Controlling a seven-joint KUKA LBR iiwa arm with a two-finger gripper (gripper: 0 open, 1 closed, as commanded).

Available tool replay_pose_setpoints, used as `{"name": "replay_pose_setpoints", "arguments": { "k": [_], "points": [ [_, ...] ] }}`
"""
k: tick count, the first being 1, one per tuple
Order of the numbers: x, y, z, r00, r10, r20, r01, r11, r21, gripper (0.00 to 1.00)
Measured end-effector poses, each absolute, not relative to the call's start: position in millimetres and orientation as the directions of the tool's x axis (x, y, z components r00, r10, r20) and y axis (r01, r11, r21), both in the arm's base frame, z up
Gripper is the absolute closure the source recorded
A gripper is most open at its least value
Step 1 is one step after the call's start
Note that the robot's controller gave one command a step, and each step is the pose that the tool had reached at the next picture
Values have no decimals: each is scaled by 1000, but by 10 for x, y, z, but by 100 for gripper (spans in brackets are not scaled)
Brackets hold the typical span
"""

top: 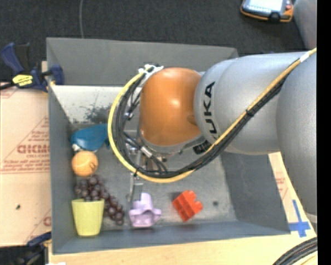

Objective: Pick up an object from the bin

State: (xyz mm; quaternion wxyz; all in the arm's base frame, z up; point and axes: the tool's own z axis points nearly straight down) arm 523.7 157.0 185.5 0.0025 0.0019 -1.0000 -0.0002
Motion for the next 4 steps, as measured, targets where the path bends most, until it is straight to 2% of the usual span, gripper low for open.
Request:
{"name": "replay_pose_setpoints", "arguments": {
  "k": [1,2,4],
  "points": [
    [5257,1562,1893,-1000,1,-3,1,1000,2,0],
    [5391,2067,742,-980,198,1,198,979,-41,0],
    [5383,2054,757,-974,226,3,225,973,-41,0]
  ]
}}
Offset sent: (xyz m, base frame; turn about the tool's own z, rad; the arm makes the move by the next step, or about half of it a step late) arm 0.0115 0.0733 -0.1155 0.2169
